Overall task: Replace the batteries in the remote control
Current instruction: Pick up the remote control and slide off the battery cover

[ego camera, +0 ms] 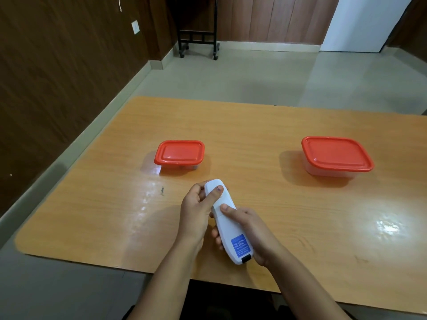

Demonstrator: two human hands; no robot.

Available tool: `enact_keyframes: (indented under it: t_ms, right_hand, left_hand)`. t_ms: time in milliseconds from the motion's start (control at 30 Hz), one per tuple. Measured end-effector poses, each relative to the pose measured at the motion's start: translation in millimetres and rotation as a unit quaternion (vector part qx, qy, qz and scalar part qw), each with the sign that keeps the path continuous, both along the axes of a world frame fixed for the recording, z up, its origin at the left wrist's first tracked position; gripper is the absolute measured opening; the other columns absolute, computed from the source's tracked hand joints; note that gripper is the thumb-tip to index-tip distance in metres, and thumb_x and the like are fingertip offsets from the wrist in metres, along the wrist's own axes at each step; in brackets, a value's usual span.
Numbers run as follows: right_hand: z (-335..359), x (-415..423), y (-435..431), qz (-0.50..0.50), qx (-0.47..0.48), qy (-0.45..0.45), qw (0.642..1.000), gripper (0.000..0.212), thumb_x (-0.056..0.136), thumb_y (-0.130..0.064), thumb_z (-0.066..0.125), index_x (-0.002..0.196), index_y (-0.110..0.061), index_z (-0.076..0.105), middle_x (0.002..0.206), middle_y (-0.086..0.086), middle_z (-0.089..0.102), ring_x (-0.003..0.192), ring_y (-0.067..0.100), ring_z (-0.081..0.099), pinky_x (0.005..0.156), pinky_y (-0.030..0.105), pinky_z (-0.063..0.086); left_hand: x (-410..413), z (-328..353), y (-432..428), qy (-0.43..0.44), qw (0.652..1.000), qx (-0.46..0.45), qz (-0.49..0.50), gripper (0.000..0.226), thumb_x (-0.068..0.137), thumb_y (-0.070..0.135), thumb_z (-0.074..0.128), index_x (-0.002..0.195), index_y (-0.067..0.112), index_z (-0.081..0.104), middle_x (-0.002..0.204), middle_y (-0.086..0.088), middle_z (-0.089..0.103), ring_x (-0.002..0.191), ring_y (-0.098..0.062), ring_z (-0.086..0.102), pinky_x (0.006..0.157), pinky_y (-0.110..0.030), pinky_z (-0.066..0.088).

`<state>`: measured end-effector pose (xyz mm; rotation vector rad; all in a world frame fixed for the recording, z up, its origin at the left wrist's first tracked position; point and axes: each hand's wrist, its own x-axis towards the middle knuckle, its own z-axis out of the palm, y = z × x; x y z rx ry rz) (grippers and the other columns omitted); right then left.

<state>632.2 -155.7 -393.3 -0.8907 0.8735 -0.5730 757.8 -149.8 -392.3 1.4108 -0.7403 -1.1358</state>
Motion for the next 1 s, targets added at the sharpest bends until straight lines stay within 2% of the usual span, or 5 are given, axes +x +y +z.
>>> enact_keyframes:
  t_ms: [367, 633, 733, 900, 1000]
  right_hand:
    - [3.6, 8.3, 11.9, -0.039, -0.053, 0.01, 0.998, 0.035, 0.091, -0.041, 0.056, 0.082, -0.008, 0.063, 0.073, 0.023, 0.067, 0.055, 0.027, 0.063, 0.054, 0.03, 0.053]
    - [-2.5, 3.7, -0.1, -0.04, -0.1, 0.115, 0.988, 0.041, 0.096, -0.049, 0.039, 0.112, -0.024, 0.066, 0.104, 0.001, 0.074, 0.096, 0.017, 0.07, 0.085, 0.029, 0.053]
    - [-2.9, 2.5, -7.3, -0.125, -0.07, 0.054, 0.988, 0.033, 0.098, -0.036, 0.044, 0.112, -0.015, 0.065, 0.108, 0.005, 0.072, 0.103, 0.025, 0.067, 0.092, 0.042, 0.05]
    - [3.5, -8.4, -19.4, -0.215, 0.018, -0.161, 0.963, 0.037, 0.095, -0.007, 0.049, 0.126, -0.025, 0.04, 0.114, 0.009, 0.064, 0.091, 0.029, 0.068, 0.078, 0.042, 0.059]
    - [3.5, -13.5, -21.5, -0.22, -0.002, -0.126, 0.967, 0.048, 0.087, -0.002, 0.061, 0.121, -0.025, 0.038, 0.109, 0.01, 0.065, 0.089, 0.031, 0.069, 0.077, 0.044, 0.059]
  left_hand:
    - [-3.5, 5.1, 2.2, -0.039, 0.998, -0.032, 0.043, 0.039, 0.08, 0.044, 0.066, 0.087, 0.005, 0.063, 0.095, -0.022, 0.069, 0.074, -0.041, 0.062, 0.065, -0.047, 0.051]
    - [0.8, 9.0, 1.3, 0.018, 0.997, 0.051, -0.053, 0.032, 0.096, 0.044, 0.043, 0.108, 0.024, 0.064, 0.096, 0.002, 0.071, 0.085, -0.013, 0.065, 0.073, -0.028, 0.049]
    - [9.1, 6.9, 1.6, -0.001, 0.992, 0.093, -0.088, 0.032, 0.096, 0.041, 0.044, 0.116, 0.024, 0.063, 0.108, 0.001, 0.07, 0.097, -0.012, 0.065, 0.083, -0.028, 0.049]
    - [26.2, 10.8, 6.5, 0.013, 0.985, 0.121, -0.12, 0.031, 0.085, 0.036, 0.065, 0.104, 0.011, 0.068, 0.077, -0.007, 0.072, 0.064, -0.018, 0.067, 0.058, -0.025, 0.051]
    - [28.7, 9.4, 3.1, 0.081, 0.992, 0.093, -0.013, 0.015, 0.083, 0.023, 0.069, 0.094, 0.012, 0.067, 0.069, -0.002, 0.07, 0.056, -0.014, 0.065, 0.048, -0.02, 0.052]
